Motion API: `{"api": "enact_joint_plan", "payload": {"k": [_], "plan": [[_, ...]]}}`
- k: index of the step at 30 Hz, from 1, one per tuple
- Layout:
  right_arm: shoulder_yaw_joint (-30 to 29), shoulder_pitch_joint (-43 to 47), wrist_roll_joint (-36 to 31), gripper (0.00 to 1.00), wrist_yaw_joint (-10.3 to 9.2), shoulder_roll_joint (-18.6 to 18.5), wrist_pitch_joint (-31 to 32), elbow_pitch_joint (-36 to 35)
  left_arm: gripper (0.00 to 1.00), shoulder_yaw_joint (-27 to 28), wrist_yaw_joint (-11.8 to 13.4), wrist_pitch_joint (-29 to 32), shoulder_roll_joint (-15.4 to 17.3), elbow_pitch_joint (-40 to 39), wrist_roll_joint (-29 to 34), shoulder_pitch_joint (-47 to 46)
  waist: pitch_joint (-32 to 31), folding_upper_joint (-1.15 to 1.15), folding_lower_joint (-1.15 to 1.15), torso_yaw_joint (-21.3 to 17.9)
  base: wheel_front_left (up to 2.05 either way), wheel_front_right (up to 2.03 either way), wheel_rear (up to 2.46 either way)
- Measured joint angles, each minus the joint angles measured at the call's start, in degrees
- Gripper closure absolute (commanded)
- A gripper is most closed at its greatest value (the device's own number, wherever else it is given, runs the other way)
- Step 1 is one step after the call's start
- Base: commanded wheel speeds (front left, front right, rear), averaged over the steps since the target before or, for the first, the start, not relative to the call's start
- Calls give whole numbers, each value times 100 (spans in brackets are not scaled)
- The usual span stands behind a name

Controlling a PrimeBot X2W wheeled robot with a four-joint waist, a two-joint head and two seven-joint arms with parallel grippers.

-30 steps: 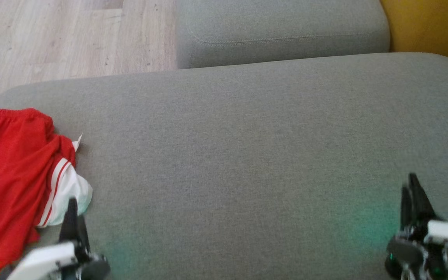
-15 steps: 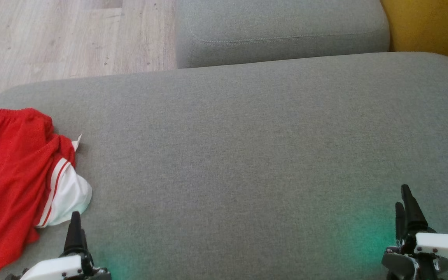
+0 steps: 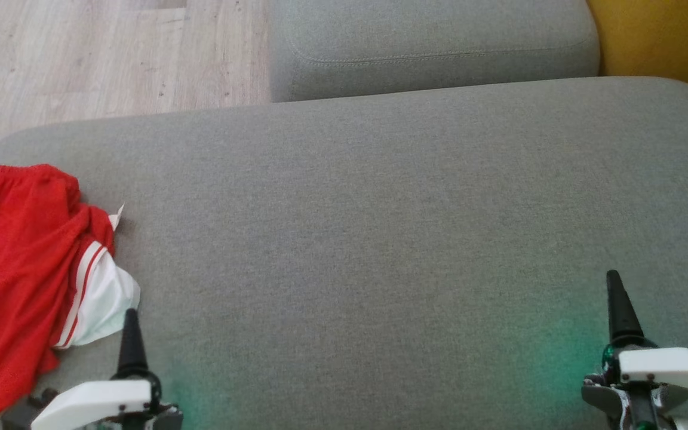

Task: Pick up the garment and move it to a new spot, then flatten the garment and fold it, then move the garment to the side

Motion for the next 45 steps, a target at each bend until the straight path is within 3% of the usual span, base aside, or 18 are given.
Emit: {"api": "enact_joint_plan", "payload": {"k": [16,45], "plan": [[238,-1,-1149,0,0,-1,-257,-207,0,-286,292,-257,-1,-226,1083,-6,19,0,0,39,0,0,0],[637,5,-3271,0,0,-4,-753,-444,0,-815,602,-749,5,-432,3070,16,-96,0,-1,55,0,0,0]]}}
